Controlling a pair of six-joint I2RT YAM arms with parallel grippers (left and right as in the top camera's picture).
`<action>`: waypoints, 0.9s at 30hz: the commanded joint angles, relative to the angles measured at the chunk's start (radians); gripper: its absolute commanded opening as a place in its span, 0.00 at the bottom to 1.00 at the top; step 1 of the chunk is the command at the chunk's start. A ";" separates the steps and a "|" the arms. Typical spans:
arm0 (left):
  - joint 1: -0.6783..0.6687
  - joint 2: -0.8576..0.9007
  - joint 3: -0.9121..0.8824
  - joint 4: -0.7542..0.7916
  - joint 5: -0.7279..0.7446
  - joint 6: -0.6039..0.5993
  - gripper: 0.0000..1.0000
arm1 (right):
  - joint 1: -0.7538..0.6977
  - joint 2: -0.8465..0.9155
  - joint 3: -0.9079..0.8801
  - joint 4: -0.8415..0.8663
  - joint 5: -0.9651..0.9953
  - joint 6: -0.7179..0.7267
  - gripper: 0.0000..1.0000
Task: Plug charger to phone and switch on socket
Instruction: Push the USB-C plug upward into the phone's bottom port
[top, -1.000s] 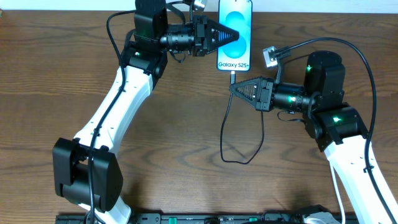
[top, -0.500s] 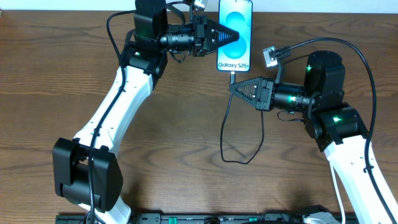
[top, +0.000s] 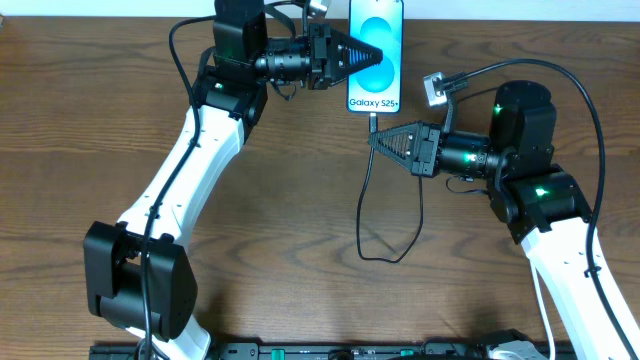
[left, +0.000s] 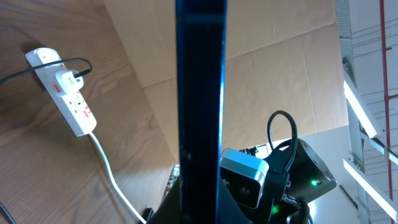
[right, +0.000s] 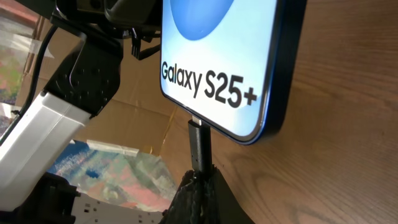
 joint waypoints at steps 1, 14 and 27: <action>-0.002 -0.004 0.015 0.009 0.047 0.020 0.07 | 0.001 -0.006 0.001 0.018 0.027 0.011 0.01; -0.002 -0.004 0.015 0.009 0.048 0.013 0.07 | 0.001 -0.006 0.001 0.038 0.051 0.027 0.01; -0.006 -0.004 0.015 0.009 0.067 -0.006 0.07 | 0.002 -0.002 0.001 0.055 0.103 0.033 0.01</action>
